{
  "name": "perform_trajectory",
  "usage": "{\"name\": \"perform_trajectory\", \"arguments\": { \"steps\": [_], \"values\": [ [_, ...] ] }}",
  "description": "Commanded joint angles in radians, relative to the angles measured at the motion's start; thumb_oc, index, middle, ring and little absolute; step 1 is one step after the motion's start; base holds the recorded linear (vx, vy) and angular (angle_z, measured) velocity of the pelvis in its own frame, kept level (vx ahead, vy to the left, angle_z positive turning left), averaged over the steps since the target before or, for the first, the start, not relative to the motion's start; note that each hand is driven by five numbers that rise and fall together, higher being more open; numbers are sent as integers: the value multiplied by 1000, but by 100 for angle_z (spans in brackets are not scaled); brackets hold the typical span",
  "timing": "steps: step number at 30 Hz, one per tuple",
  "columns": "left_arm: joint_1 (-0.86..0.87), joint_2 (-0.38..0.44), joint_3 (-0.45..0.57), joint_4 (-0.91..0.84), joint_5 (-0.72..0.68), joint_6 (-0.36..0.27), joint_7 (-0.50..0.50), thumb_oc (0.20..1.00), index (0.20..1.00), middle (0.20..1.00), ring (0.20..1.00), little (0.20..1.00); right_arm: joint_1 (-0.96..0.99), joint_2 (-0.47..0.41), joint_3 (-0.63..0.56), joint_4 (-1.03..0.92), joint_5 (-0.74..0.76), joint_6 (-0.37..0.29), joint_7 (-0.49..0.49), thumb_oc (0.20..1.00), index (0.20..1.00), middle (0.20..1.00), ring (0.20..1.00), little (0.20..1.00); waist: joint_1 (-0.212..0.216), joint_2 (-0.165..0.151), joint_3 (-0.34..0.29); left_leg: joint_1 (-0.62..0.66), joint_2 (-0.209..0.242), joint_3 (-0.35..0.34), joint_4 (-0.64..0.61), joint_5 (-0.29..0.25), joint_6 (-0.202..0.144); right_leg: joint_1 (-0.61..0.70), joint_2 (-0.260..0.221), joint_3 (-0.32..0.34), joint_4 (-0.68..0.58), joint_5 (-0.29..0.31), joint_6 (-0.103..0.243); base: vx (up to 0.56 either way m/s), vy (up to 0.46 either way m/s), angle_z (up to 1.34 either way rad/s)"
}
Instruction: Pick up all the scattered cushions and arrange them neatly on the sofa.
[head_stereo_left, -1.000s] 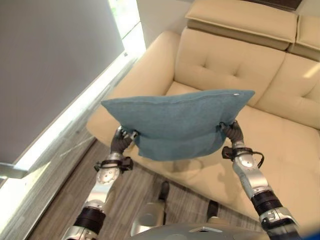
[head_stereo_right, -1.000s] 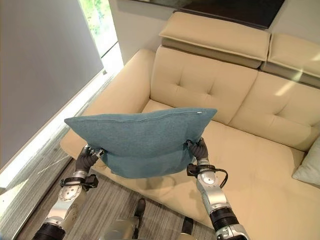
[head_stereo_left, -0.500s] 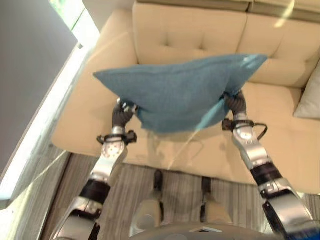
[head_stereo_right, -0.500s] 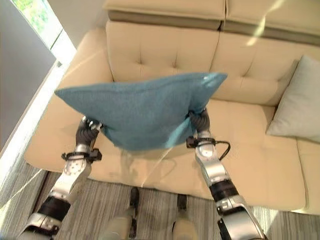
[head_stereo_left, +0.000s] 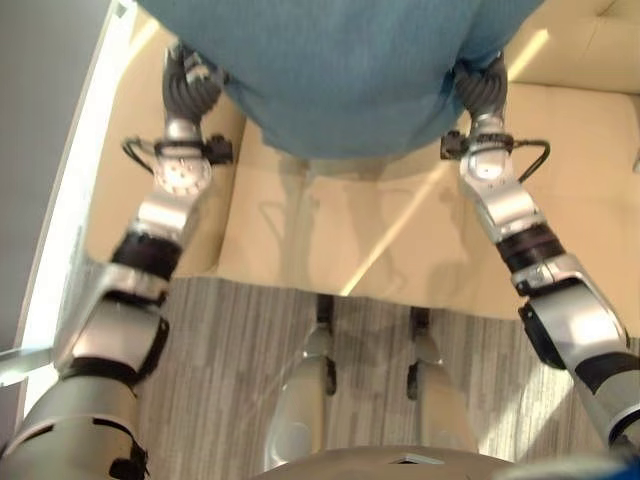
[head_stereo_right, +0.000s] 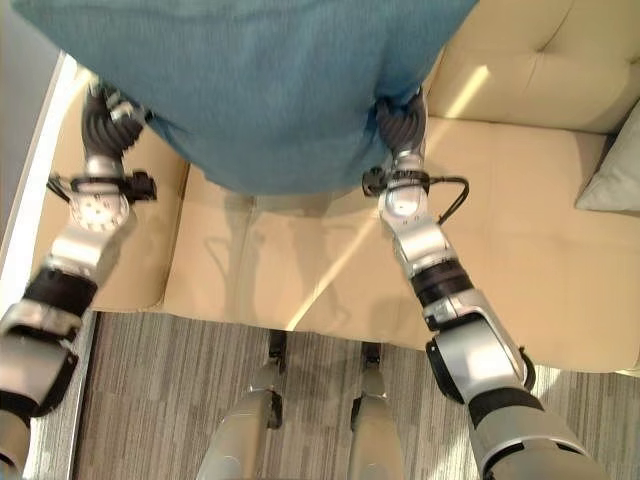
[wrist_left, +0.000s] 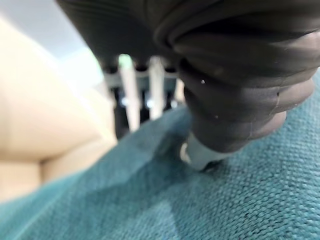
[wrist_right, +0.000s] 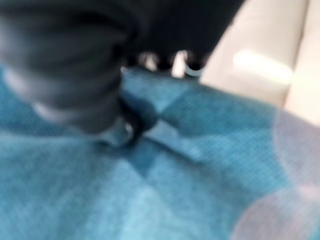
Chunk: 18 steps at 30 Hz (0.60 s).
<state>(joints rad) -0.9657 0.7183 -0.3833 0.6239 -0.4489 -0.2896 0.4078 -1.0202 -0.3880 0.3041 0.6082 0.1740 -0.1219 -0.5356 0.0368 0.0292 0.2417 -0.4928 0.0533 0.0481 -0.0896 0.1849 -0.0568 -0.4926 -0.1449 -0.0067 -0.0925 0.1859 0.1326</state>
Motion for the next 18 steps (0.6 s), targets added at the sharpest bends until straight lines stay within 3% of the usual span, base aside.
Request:
{"name": "perform_trajectory", "arguments": {
  "steps": [1, 6, 12, 18],
  "values": [
    [-167, 71, -17, 11, -28, -88, 21, 200, 200, 200, 200, 200, -150, -49, 35, -32, -15, -71, -37, 200, 200, 200, 200, 200, -13, 2, -44, -24, -44, -86, 88, -109, -24, 35, -4, -52, 5, -38, 71, 35, 20, -4],
    [-291, 112, -84, 90, -66, -81, -1, 200, 200, 200, 200, 200, -203, -95, 59, 7, 3, -68, -46, 200, 200, 200, 200, 200, -22, 2, -45, -55, -44, -83, 78, -101, -24, -11, 1, -33, 5, -28, 85, 25, 19, -6],
    [-318, 165, -80, 115, -90, -79, -11, 200, 200, 200, 200, 200, -211, -149, 54, 8, 17, -71, -55, 200, 200, 200, 200, 200, -34, -2, -46, -97, -38, -76, 72, -98, -23, -82, 11, -4, 5, -11, 95, 39, 29, -17],
    [-291, 137, -54, 63, -129, -91, -10, 200, 200, 200, 200, 200, -207, -165, 59, 14, 22, -67, -58, 200, 200, 200, 200, 200, -42, -12, -39, -137, -38, -81, 71, -89, -22, -128, 18, -3, 5, -4, 95, 35, -4, -15]
  ]
}}
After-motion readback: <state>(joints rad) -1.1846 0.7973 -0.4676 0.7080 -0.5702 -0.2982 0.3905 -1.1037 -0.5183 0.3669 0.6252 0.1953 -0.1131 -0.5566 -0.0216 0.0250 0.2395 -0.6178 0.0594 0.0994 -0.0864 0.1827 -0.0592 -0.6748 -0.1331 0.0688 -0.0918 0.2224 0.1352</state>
